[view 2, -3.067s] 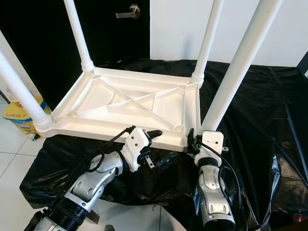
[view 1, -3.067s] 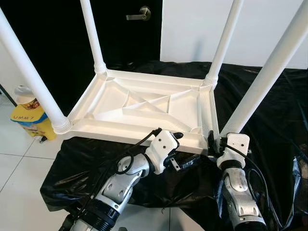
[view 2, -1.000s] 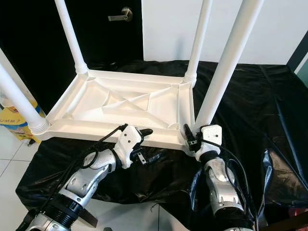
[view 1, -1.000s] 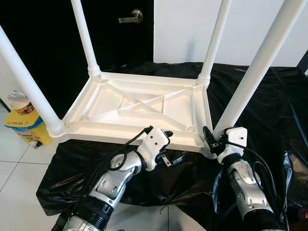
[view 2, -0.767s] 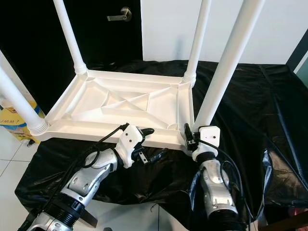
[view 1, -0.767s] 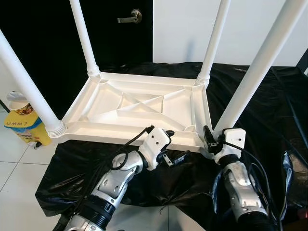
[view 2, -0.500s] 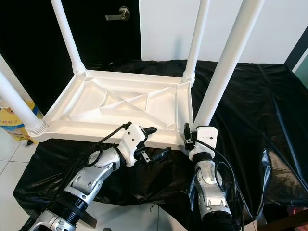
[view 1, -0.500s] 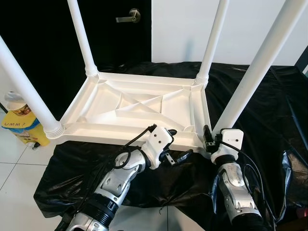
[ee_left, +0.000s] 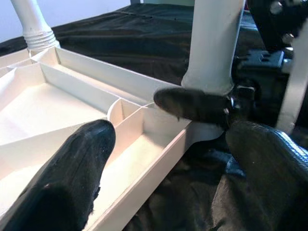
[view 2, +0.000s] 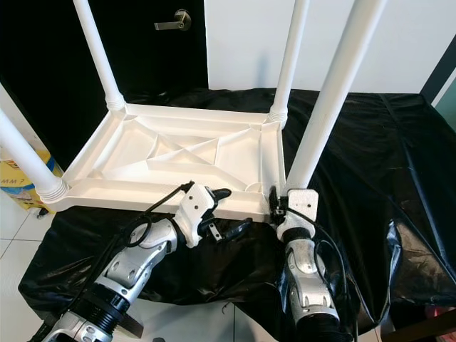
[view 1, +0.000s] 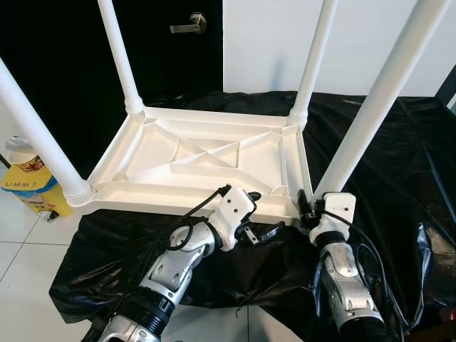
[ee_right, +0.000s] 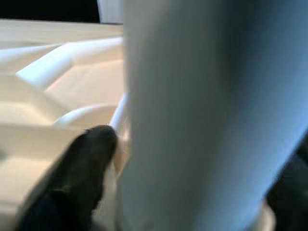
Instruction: Building children table
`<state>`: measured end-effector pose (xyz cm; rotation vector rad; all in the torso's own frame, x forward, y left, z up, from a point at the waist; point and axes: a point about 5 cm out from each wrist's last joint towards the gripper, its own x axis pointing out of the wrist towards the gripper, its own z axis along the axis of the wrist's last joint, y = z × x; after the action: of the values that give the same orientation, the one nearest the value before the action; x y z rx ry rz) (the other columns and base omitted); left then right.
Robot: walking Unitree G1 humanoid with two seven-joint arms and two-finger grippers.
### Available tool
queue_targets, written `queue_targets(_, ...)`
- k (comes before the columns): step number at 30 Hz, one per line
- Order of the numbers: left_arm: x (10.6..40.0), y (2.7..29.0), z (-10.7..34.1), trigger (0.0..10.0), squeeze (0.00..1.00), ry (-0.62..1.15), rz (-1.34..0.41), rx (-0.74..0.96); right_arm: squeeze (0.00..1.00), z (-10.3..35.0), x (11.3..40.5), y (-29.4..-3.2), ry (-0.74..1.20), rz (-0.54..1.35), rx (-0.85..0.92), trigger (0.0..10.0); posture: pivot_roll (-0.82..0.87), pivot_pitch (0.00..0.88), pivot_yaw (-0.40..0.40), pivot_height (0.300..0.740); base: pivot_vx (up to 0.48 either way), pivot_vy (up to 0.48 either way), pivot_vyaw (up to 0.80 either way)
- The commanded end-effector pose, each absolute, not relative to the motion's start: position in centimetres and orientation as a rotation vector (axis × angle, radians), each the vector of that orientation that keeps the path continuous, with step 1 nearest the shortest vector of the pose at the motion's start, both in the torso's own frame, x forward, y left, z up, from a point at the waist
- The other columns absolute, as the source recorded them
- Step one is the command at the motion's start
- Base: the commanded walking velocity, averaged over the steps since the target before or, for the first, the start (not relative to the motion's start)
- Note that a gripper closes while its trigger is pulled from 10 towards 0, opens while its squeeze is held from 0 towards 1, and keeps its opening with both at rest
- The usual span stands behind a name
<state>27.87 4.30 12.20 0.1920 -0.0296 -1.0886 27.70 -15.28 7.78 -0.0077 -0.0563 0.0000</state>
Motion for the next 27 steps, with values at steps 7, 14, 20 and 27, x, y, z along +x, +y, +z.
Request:
queue_targets(7, 27.7, 4.3, 12.1, 10.0, 0.0, -0.027, -1.113, 0.202, 0.0, 8.3, 27.3, -16.3, -0.083, 0.145, -0.024, 10.0, -0.08, 0.0, -0.013, 0.74, 0.0, 0.0, 0.0)
queue_targets(14, 27.6, 4.5, 12.1, 10.0, 0.0, -0.027, -1.106, 0.206, 0.0, 8.7, 27.2, -16.9, -0.102, 0.263, -0.034, 10.0, -0.07, 0.0, -0.018, 0.74, 0.0, 0.0, 0.0)
queue_targets(20, 27.7, 4.8, 12.1, 10.0, 0.0, -0.027, -1.097, 0.209, 0.0, 9.7, 28.1, -17.9, -0.112, 0.392, -0.054, 10.0, -0.06, 0.0, -0.016, 0.74, 0.0, 0.0, 0.0)
queue_targets(27, 27.8, 4.8, 12.2, 10.0, 0.0, -0.028, -1.097, 0.211, 0.0, 10.1, 28.9, -18.1, -0.097, 0.469, -0.092, 10.0, -0.07, 0.0, -0.004, 0.74, 0.0, 0.0, 0.0)
